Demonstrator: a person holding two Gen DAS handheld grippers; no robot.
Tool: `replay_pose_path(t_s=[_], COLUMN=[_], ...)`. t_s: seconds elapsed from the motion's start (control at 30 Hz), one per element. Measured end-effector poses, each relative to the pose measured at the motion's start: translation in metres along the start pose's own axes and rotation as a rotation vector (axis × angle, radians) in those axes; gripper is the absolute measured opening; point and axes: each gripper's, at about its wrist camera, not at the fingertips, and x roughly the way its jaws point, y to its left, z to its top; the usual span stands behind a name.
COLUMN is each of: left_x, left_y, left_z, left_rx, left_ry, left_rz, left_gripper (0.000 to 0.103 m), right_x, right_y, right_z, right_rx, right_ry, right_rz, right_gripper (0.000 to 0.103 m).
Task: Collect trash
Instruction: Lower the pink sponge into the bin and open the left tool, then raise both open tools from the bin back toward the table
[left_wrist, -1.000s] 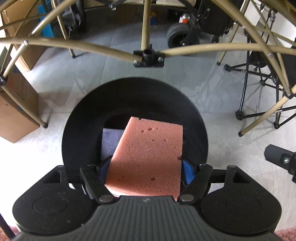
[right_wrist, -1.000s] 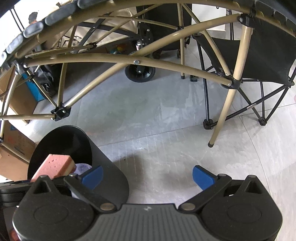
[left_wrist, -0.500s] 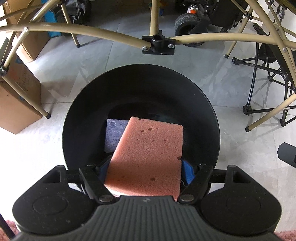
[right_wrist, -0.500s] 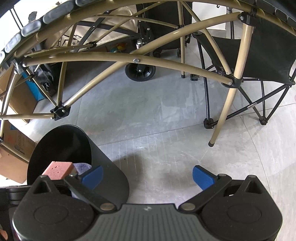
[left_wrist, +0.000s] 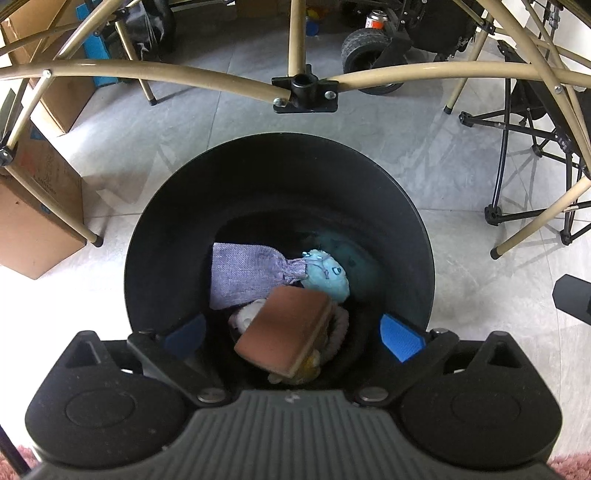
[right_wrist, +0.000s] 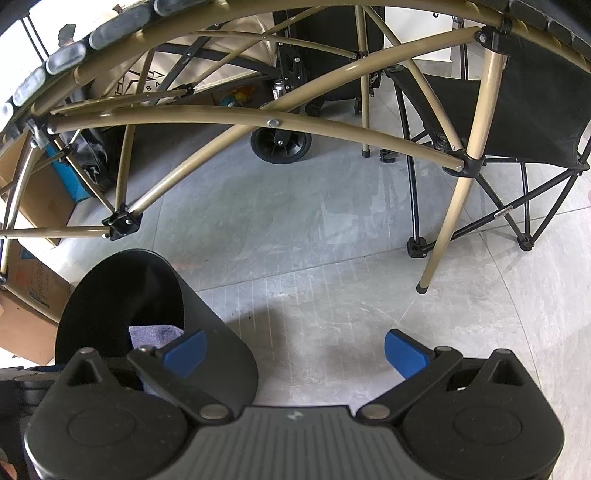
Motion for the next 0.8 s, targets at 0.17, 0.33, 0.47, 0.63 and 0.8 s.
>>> replay_pose_path(t_s=[0.17,0.33,0.47,0.63,0.8], left_x=[-0.001,-0.002,-0.006,-0.018,-0.036], left_y=[0.0,0.001,0.002,0.004,0.003], left_z=[0.0,-0.001,-0.002,-0.004,-0.007], left_rx=[0.0,0.001,0.001,0.008,0.018], left_ry=[0.0,-0.003,-0.016,-0.05,-0.09], left_rz=[0.001,0.001,-0.003,-0.007,-0.016], left_gripper=[0.103,0.103,0.103,0.103,0.103], right_x=[0.0,-0.002,-0.005,-0.01,-0.02], right_y=[0.0,0.001,0.003,0.003,0.001], right_z=[0.0,0.001,0.002,0.0,-0.002], right_rx=[-0.001,-0.001,-0.004,-0.011,-0.017], right_ry=[0.0,-0.002,-0.009,-0.028,-0.054], right_rz=[0.0,-0.001,-0.001,-0.001,-0.008], right_gripper=[0.103,0.103,0.103,0.103,0.103])
